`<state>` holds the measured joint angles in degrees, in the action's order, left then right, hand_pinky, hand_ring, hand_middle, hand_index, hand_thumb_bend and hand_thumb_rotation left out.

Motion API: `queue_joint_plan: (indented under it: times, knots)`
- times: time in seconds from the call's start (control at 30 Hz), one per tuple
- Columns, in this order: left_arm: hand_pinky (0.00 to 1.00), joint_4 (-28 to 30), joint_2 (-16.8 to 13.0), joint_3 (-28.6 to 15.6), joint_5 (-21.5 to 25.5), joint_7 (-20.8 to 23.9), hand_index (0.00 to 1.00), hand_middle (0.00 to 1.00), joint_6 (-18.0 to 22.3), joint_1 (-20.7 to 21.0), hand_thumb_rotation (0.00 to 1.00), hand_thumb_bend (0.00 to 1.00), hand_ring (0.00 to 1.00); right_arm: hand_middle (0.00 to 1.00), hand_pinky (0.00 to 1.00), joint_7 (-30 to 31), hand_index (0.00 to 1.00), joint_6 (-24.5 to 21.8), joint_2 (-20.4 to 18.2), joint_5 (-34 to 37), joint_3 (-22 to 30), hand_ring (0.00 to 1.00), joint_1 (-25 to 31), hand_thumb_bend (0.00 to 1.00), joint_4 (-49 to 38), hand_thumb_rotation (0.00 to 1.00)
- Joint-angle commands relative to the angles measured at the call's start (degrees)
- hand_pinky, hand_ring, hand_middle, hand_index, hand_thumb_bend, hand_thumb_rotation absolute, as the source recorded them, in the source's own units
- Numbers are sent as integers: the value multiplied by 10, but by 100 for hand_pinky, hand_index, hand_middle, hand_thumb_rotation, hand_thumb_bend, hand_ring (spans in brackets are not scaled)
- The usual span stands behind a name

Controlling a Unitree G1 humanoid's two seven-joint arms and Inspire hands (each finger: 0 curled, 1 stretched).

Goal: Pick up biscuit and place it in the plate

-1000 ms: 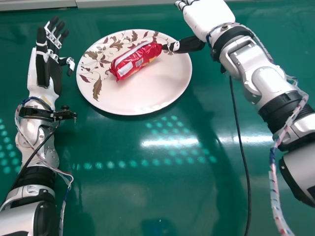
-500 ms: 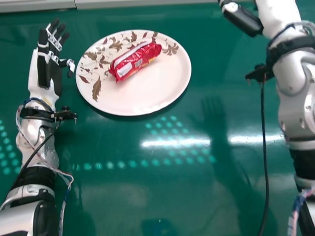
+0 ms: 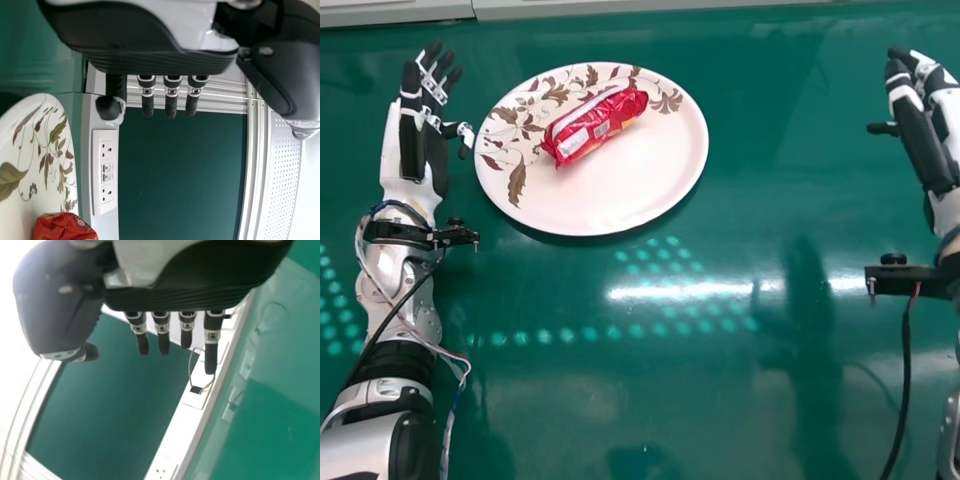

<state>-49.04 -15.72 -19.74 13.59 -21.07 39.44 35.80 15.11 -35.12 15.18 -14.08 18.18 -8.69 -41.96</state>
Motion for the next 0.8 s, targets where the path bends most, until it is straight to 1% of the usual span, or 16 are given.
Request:
queue_joint_plan:
  times: [0.0,0.07,0.17,0.2,0.23,0.27,0.37,0.4,0.43,0.47,0.5,0.6,0.77]
  knots:
    - [0,-7,20,6,8,-5,100,100,-1,-30,98,100,100,100,80,-17,100,21,-26,30,17,92,30,53,-14,45]
    - [0,-5,23,5,14,-10,100,100,1,-31,97,99,100,100,79,-23,100,49,-31,46,20,92,50,51,-7,46]
    - [0,-1,30,7,13,-8,100,100,3,-33,97,100,100,100,79,-33,100,99,-29,60,23,93,72,48,13,50]
    - [0,-2,31,9,10,-7,100,100,3,-33,98,97,100,100,79,-38,100,119,-28,61,22,92,78,47,22,51]
    - [0,-5,31,11,6,-5,100,100,2,-32,99,96,100,100,80,-43,100,139,-30,67,22,93,83,46,31,51]
    - [0,-9,31,12,3,-2,100,100,-1,-31,99,96,100,100,84,-47,100,159,-33,72,22,95,87,44,41,50]
    - [0,-28,34,13,8,-15,100,100,2,-22,96,99,100,100,92,-69,100,207,-40,70,10,97,97,41,68,49]
    - [0,-33,35,12,9,-17,100,99,4,-19,95,100,99,100,92,-73,100,220,-41,70,6,97,100,41,77,49]
    - [0,-34,37,13,8,-15,100,96,6,-18,94,100,97,100,91,-75,100,231,-42,73,3,96,101,39,84,49]
    - [0,-33,38,13,7,-12,100,93,6,-18,94,100,93,100,89,-75,100,237,-42,78,0,96,102,38,88,49]
    - [0,-33,39,13,6,-11,97,90,6,-18,93,100,89,100,90,-76,100,240,-42,82,-2,96,103,37,90,48]
    - [0,-35,37,15,2,-7,91,85,4,-17,91,100,82,100,95,-78,100,250,-44,97,-5,98,107,34,95,45]
    - [0,-30,39,16,0,-2,84,81,6,-21,90,100,76,100,100,-83,99,269,-47,114,-6,99,113,31,109,42]
